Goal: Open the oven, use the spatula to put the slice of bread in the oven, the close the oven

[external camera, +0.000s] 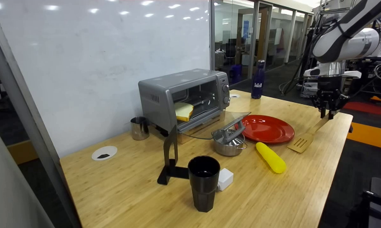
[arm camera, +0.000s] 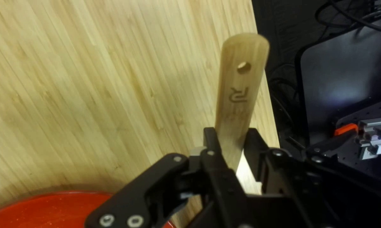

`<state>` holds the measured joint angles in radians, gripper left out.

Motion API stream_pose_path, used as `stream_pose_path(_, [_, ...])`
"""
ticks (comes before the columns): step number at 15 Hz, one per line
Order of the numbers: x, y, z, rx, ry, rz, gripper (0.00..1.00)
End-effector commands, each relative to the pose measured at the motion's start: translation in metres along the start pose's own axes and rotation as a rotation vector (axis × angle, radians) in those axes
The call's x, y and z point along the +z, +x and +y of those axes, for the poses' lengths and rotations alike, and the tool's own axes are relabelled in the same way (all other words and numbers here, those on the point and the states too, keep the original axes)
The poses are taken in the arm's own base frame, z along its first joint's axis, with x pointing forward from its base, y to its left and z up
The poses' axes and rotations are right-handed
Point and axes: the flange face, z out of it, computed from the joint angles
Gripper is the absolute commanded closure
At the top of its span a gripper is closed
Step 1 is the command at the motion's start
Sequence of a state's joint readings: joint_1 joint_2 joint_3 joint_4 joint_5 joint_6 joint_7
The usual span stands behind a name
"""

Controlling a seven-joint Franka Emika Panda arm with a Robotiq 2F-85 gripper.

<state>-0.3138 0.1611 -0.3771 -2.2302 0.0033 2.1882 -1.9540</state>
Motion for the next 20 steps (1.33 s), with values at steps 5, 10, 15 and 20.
stream_pose_path(5, [0.036, -0.02, 0.009, -0.013, -0.045, -0.033, 0.93])
stream_pose_path(10, [0.049, 0.003, 0.015, -0.05, -0.052, -0.037, 0.93])
stream_pose_path(15, [0.058, 0.028, 0.019, -0.1, -0.067, -0.04, 0.93])
stream_pose_path(20, [0.069, 0.041, 0.021, -0.127, -0.085, -0.054, 0.93])
